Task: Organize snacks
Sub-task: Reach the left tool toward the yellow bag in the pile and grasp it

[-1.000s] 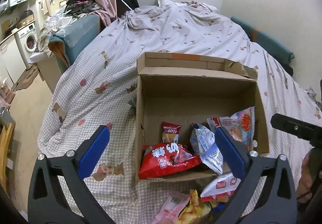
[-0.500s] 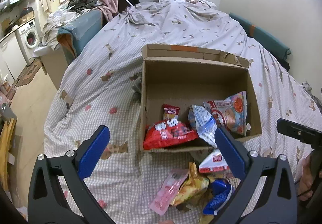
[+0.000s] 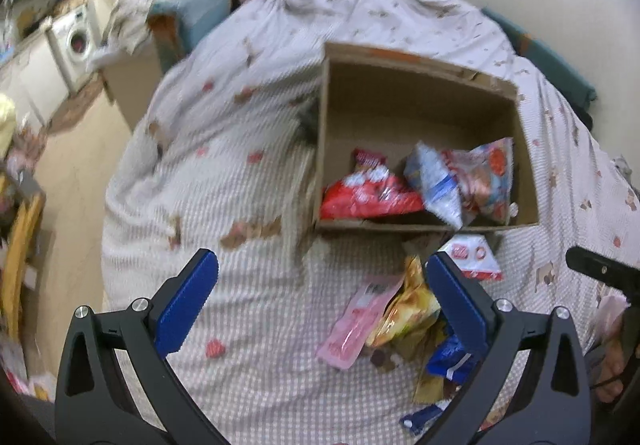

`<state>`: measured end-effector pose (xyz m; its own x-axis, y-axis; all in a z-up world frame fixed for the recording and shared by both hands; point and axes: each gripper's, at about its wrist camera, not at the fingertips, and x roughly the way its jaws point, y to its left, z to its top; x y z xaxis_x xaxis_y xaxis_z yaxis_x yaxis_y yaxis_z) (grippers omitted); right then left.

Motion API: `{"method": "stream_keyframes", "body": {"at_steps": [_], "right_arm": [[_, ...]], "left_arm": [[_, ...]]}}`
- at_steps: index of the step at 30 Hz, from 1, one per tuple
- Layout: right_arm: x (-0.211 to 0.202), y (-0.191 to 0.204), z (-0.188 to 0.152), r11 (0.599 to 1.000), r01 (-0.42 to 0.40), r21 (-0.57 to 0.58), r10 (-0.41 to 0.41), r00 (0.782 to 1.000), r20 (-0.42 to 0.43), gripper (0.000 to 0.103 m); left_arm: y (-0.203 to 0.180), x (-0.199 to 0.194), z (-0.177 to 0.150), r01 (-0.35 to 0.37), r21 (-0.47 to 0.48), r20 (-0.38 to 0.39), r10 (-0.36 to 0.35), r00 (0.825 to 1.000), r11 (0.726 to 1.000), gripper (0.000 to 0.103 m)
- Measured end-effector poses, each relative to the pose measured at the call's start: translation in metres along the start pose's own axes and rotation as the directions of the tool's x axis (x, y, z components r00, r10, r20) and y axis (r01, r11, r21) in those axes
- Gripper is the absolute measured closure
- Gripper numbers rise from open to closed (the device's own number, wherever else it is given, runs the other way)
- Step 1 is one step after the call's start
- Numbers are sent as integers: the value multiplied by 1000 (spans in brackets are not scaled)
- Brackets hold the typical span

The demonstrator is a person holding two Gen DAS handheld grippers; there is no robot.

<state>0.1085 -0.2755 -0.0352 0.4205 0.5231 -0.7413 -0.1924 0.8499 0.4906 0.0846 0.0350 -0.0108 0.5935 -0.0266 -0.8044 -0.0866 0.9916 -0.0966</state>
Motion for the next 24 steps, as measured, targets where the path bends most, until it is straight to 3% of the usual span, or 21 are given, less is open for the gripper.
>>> {"method": "stream_keyframes", "body": {"at_steps": [6,7,11,13,17,21,24], "right_arm": [[6,-14,-7,998,6,56,-5,1000,-29,21],[6,-16,-7,998,9,64,-7,1000,-30,21],[7,-22,-8,995,3,98,1,999,-36,21],[8,-23,-7,995,9,96,-5,999,-40,21],[8,-25,-8,995,18,93,-14,999,-42,21],[4,-33,-7,993,18,114,-14,999,-37,21],[6,-36,-7,991,11,130,-6,999,-44,21]], "left_arm": [[16,33,-17,27,-73,-168,-39,985,997,4],[17,38,-20,36,-82,-187,-51,981,996,9],[4,56,-27,110,-75,-262,-126,957,991,11],[-10,62,-29,133,-38,-269,-138,953,990,11],[-40,71,-33,134,89,-298,-101,949,987,24],[-37,70,-39,153,105,-349,-107,931,983,28],[-36,73,-48,132,179,-381,-55,923,975,29]]}}
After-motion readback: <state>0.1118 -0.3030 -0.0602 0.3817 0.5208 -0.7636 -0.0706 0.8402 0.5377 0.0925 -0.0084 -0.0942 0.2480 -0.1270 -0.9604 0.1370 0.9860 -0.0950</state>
